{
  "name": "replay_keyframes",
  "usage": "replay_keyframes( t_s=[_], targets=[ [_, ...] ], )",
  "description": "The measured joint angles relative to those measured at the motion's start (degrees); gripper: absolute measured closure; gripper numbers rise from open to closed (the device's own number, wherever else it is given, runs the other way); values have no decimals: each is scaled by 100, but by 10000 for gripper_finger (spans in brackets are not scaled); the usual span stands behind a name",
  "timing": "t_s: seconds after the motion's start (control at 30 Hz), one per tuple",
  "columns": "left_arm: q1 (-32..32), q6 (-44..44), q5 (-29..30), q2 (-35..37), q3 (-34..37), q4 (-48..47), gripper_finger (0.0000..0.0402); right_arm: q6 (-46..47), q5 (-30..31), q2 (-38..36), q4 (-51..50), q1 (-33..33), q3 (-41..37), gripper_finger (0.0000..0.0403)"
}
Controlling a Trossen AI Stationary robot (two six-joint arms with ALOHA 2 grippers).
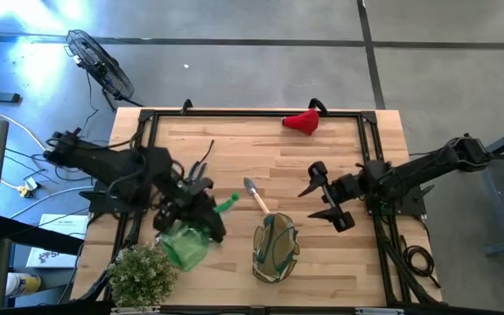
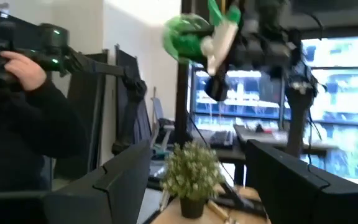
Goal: Pick & Place Garden tools in Gardening bag
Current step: Put the green spray bottle into the green gardening bag
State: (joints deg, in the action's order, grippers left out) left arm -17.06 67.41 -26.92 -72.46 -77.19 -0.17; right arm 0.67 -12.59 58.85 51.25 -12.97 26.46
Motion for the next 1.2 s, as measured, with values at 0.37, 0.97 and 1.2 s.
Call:
replay_keyframes(
  t_s=[0.37, 0.97, 1.2],
  targets=[
    [360, -43, -878, -751, 16, 1025, 268, -94, -274, 917, 700, -4, 619, 147],
    [359, -491, -1499, -1086, 17, 1321, 268, -118, -251, 2994, 2470, -64, 1813, 147],
    [356, -795, -1778, -1052, 15, 1396, 268, 315, -256, 2986, 2194, -48, 1988, 147]
  ],
)
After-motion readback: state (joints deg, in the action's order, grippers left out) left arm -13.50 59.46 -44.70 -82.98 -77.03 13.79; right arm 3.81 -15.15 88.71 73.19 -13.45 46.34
